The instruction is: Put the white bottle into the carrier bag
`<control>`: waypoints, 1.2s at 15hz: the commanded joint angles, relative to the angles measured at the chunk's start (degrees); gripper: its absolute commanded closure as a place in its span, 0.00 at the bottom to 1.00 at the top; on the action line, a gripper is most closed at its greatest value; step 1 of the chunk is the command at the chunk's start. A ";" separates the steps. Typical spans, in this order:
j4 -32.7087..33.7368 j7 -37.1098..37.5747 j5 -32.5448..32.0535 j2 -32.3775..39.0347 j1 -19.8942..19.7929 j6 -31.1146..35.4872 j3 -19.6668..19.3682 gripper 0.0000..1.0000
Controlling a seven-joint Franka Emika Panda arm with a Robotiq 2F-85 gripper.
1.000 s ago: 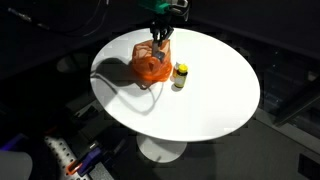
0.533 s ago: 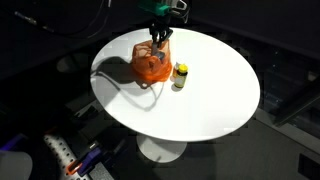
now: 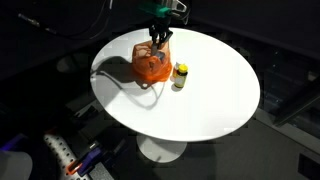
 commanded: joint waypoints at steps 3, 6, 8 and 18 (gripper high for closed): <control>1.95 -1.44 -0.24 -0.41 -0.21 -3.80 0.79 0.17; 1.10 -0.22 0.06 -2.09 -0.19 -6.07 0.66 0.00; 0.74 0.78 0.41 -3.33 -0.30 -7.91 0.52 0.00; -5.95 3.62 4.47 -15.36 -1.47 -15.95 0.33 0.00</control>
